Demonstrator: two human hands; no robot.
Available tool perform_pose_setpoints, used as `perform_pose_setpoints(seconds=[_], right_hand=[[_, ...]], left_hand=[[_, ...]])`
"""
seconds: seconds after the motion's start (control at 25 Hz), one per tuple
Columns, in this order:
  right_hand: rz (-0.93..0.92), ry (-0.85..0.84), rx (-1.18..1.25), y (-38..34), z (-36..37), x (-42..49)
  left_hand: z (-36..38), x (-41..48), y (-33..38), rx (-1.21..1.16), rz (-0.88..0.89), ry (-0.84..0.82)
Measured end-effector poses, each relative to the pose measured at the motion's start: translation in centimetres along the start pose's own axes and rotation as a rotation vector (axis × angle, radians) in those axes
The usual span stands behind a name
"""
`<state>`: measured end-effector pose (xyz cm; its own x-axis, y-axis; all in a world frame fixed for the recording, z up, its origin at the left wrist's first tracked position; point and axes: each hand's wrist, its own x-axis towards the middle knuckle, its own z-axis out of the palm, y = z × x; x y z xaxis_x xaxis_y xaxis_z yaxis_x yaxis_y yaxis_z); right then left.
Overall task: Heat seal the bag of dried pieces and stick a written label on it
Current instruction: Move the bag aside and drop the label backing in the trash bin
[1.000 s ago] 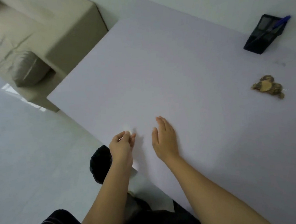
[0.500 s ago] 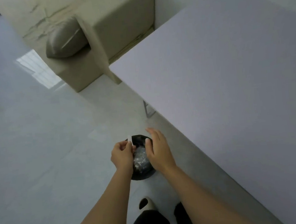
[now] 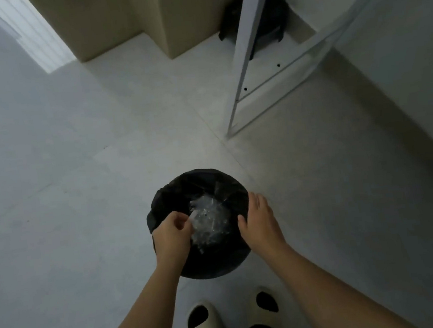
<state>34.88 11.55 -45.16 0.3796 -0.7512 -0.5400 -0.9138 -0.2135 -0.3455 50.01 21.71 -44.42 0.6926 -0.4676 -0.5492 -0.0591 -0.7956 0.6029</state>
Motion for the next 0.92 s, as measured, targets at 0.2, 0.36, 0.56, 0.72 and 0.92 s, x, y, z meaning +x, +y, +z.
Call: perform_pose_setpoints(seconds=[0.2, 0.36, 0.56, 0.72, 0.92], right_hand=[[0.077, 0.049, -0.119, 4.1, 5.4, 5.3], [0.059, 0.148, -0.077, 5.1, 7.6, 6.3], [0.062, 0.187, -0.027, 5.1, 8.5, 6.6], [0.050, 0.206, -0.030, 5.5, 8.7, 6.7], [0.053, 0.217, -0.027, 5.4, 8.7, 7.0]], left_hand=[[4.6, 4.1, -6.1, 0.196, 0.149, -0.130], [7.1, 6.3, -7.3, 0.221, 0.181, -0.175], [9.2, 8.9, -7.8, 0.247, 0.071, -0.165], [10.6, 8.9, -8.7, 0.322, 0.028, -0.167], [10.5, 7.8, -9.0, 0.368, 0.029, -0.164]])
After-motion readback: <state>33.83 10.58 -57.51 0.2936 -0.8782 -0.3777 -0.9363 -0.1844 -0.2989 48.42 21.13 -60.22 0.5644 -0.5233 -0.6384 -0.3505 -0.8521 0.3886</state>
